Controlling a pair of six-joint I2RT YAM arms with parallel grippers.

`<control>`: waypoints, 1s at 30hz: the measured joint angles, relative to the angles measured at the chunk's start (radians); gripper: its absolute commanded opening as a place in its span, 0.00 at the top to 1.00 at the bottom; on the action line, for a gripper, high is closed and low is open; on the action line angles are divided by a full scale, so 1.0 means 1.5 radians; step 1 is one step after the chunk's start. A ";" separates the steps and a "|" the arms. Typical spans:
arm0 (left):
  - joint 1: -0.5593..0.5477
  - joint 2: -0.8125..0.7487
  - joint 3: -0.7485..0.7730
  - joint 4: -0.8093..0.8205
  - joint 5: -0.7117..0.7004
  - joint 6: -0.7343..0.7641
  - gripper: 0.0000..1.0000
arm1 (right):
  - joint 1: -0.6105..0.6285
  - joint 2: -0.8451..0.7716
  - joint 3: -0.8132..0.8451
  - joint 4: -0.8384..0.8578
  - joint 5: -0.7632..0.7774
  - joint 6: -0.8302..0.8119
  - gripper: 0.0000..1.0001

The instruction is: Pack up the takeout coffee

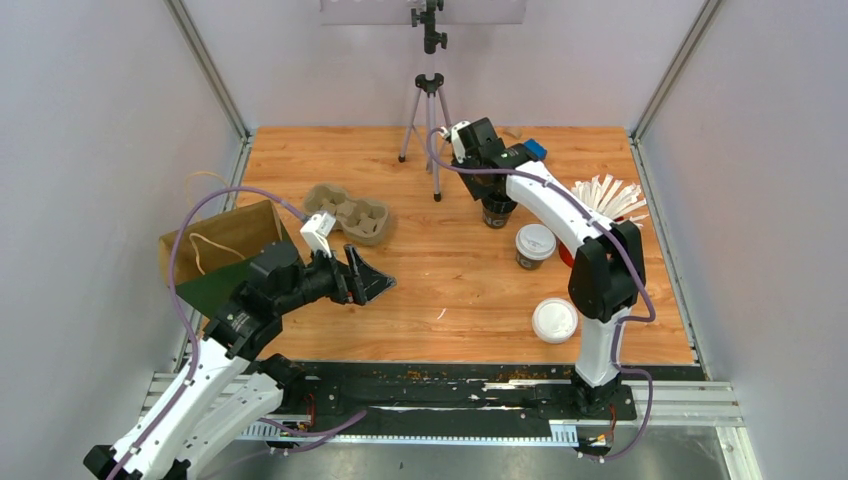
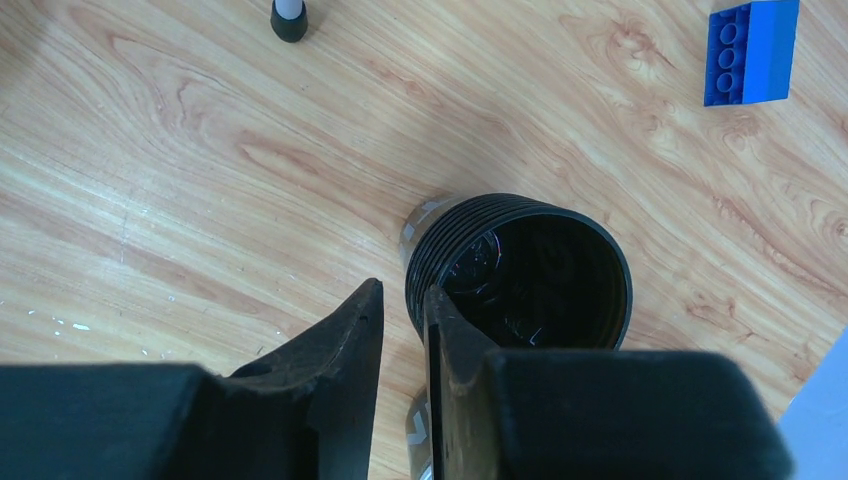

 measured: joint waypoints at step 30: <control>0.000 0.037 -0.003 0.025 0.013 0.005 0.00 | -0.047 0.004 0.000 0.000 -0.063 0.017 0.88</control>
